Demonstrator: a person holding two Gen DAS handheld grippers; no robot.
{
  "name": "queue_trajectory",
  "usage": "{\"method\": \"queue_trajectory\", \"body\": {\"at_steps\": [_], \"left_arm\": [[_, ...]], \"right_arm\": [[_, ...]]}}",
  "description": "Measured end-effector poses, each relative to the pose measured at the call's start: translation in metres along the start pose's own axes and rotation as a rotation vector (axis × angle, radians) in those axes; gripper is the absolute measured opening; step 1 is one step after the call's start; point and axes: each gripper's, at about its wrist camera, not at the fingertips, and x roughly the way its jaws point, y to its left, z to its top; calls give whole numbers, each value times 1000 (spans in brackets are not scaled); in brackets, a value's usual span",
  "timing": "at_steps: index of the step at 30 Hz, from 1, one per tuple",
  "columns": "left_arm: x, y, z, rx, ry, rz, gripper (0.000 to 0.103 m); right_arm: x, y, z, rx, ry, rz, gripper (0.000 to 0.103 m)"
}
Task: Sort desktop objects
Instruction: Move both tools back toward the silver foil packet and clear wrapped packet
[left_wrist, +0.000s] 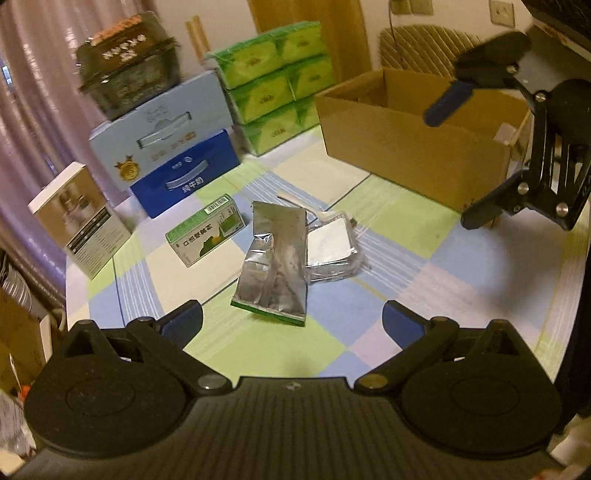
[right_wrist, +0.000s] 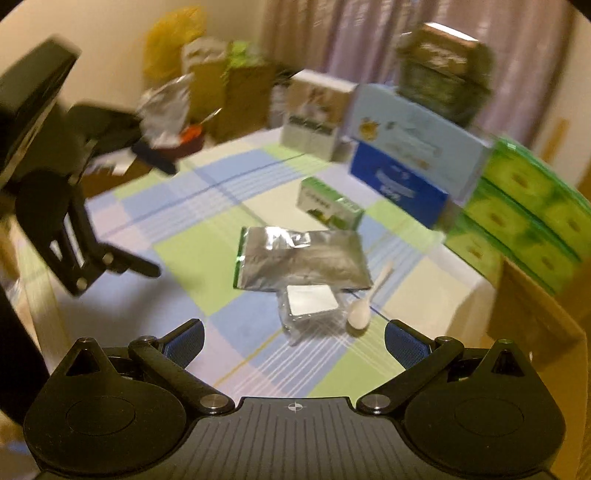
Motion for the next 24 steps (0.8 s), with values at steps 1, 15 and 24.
{"method": "queue_trajectory", "body": {"at_steps": [1, 15, 24], "left_arm": [[6, 3, 2, 14, 7, 1, 102], [86, 27, 11, 133, 91, -61, 102], [122, 45, 12, 162, 131, -72, 102]], "right_arm": [[7, -1, 4, -29, 18, 8, 101], [105, -24, 29, -213, 207, 88, 101], [163, -32, 37, -187, 290, 152, 101]]}}
